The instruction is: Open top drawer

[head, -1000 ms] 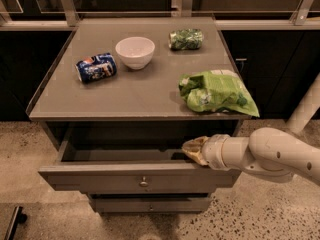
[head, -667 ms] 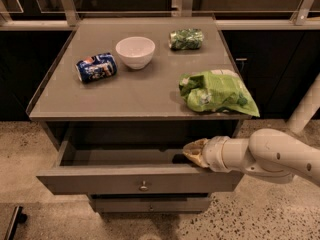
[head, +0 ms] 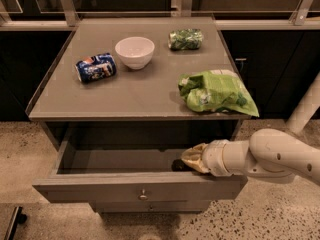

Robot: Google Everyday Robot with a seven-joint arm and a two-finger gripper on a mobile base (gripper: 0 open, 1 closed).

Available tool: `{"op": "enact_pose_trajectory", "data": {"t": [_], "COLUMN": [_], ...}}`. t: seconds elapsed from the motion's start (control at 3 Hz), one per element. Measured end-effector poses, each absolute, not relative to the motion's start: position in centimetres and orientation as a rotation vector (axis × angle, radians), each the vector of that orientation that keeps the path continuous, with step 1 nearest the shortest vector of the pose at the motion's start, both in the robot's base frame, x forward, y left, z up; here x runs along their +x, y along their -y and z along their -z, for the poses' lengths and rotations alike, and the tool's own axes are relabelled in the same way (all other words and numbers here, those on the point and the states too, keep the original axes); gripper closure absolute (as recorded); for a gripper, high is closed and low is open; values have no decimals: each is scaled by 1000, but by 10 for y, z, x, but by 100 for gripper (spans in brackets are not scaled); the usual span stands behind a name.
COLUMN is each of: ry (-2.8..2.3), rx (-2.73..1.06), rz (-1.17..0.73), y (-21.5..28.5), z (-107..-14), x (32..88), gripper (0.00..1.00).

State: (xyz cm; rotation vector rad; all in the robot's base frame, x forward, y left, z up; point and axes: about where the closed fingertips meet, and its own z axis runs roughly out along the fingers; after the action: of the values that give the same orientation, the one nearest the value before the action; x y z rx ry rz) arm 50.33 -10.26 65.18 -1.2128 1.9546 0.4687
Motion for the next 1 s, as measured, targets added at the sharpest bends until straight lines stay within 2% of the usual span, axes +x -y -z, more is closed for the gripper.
{"op": "enact_pose_trajectory", "data": {"t": [0.33,0.67,1.0], "ry": [-1957,-1957,-1964], "rx": [-1311,-1311,-1393], "rz": [-531,-531,-583], "y": [97,96,92], "z": [-646,-647,-642], "x": [477,478,440], "gripper": [100,100,100]}}
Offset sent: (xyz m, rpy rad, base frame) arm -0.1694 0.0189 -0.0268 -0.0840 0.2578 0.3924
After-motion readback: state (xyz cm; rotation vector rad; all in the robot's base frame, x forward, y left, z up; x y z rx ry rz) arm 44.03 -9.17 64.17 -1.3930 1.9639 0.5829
